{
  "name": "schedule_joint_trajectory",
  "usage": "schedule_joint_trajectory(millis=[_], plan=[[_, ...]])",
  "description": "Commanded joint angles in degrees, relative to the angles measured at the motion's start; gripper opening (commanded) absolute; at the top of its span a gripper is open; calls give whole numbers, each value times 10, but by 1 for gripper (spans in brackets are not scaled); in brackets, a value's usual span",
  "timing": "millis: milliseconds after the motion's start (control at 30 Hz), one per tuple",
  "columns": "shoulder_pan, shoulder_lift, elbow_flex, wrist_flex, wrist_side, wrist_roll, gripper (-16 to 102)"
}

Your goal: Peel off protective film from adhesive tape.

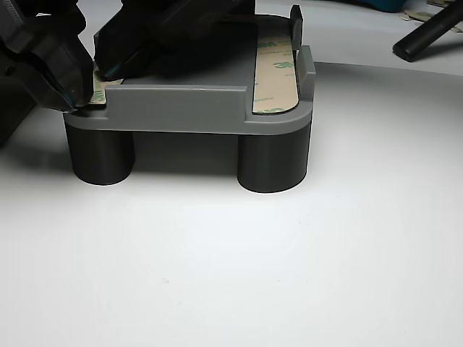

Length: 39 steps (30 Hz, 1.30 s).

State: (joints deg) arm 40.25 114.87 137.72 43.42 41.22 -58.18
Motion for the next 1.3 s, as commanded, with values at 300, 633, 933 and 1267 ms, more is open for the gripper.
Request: schedule_joint_trajectory(millis=[300,633,933,1267], plan=[[-11,12,-12,-16,4,-11,-10],[-13,18,-3,-27,8,-15,-10],[-13,18,1,-36,14,-13,-10],[-13,15,2,-45,17,-9,-10]])
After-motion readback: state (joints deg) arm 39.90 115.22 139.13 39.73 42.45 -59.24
